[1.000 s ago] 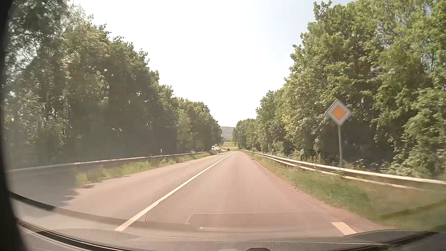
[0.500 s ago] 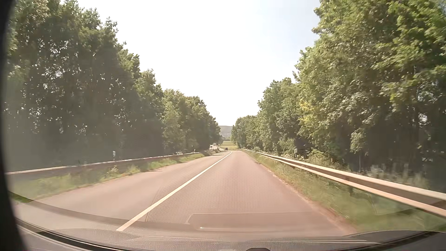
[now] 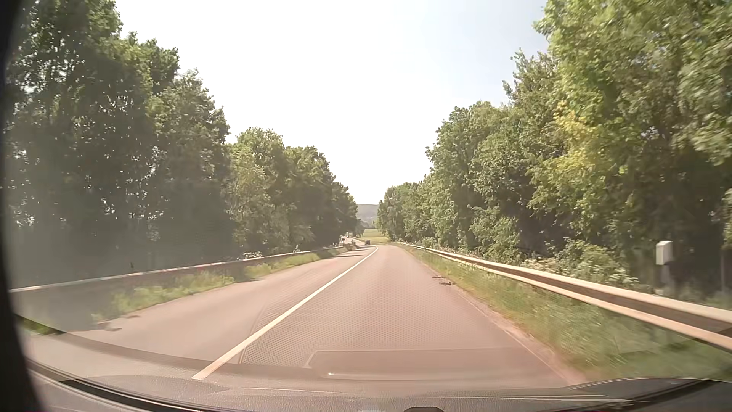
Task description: Follow the waypoints while adhering to traffic rules and regulations
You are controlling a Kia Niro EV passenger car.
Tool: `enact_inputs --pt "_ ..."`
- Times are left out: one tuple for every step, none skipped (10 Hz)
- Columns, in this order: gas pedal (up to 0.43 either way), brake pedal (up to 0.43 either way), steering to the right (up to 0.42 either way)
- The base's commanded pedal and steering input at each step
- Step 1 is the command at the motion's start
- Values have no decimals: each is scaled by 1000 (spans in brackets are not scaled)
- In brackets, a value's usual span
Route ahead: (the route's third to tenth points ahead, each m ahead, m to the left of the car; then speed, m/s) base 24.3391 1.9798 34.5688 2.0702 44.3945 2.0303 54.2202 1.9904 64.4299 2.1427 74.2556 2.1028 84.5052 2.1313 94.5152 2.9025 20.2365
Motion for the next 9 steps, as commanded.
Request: enact_inputs --pt "228 0 0" --pt "228 0 0" --pt "228 0 0" --pt "228 0 0" --pt "228 0 0" --pt "228 0 0" --pt "228 0 0" --pt "220 0 0" --pt "197 0 0"
